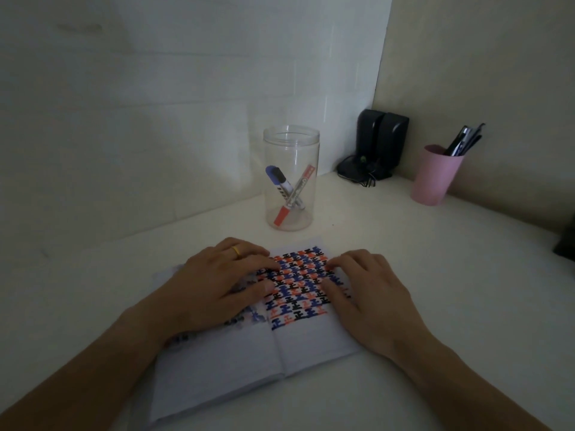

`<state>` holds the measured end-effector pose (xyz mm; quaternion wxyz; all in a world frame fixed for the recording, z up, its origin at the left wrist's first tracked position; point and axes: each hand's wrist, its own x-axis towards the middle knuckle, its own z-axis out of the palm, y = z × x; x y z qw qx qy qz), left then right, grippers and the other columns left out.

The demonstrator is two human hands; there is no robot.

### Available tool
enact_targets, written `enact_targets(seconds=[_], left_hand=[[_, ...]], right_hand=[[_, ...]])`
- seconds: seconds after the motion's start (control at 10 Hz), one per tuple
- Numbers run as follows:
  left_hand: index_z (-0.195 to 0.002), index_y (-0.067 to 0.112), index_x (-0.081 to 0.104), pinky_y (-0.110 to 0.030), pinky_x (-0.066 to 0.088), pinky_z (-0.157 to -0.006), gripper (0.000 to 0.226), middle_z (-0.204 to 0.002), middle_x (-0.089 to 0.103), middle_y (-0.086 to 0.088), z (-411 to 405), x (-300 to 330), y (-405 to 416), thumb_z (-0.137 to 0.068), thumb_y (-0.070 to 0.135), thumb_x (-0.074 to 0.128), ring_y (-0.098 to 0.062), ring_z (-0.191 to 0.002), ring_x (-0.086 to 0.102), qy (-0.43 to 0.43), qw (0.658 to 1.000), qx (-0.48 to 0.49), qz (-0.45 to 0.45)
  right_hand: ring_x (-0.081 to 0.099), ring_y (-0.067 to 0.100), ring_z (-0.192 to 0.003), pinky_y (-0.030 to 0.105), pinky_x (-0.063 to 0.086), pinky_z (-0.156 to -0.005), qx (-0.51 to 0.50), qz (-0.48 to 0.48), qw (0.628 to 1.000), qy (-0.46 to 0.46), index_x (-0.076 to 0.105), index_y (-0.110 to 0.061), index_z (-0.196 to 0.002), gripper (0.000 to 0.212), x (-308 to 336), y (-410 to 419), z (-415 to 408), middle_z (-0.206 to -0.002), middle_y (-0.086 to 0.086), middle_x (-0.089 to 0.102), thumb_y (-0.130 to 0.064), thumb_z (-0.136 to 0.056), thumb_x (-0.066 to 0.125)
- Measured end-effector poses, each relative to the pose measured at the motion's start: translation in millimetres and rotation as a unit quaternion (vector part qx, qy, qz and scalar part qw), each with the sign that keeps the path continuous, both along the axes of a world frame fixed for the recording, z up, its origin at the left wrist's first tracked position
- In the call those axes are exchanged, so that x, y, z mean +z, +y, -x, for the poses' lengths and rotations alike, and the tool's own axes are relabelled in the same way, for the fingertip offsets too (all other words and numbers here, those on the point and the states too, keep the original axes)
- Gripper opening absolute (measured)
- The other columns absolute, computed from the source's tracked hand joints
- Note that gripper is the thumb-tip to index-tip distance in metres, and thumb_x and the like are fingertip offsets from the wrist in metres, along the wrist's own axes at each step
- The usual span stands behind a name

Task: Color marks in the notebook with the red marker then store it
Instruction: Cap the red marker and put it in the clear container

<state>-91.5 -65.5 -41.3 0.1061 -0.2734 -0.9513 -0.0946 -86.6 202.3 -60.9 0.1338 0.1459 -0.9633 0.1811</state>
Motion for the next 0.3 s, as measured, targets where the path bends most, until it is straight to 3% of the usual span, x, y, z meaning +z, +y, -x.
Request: enact_targets(seconds=[0.2,0.3], left_hand=[[-0.136,0.046,0.045,-0.032,0.040,-0.102,0.047,-0.142,0.050,0.016,0.7,-0.4,-1.5,-0.097,0.065,0.028,-0.002,-0.129,0.038,0.000,1.000,-0.002,0.000],[-0.136,0.045,0.046,-0.033,0.041,-0.102,0.047,-0.141,0.051,0.016,-1.7,2.2,0.2,-0.097,0.065,0.029,-0.002,-0.129,0.039,0.005,1.000,-0.005,-0.002]], right_hand=[[0.048,0.013,-0.122,0.030,0.044,-0.098,-0.003,0.015,1.000,0.000,0.060,-0.032,-0.126,0.036,0.3,-1.6,-1.1,-0.132,-0.010,0.057,-0.051,-0.098,0.047],[0.051,0.012,-0.124,0.030,0.042,-0.101,-0.025,0.082,0.996,-0.004,0.059,-0.031,-0.129,0.038,7.7,0.1,1.5,-0.134,-0.009,0.058,-0.051,-0.098,0.047]])
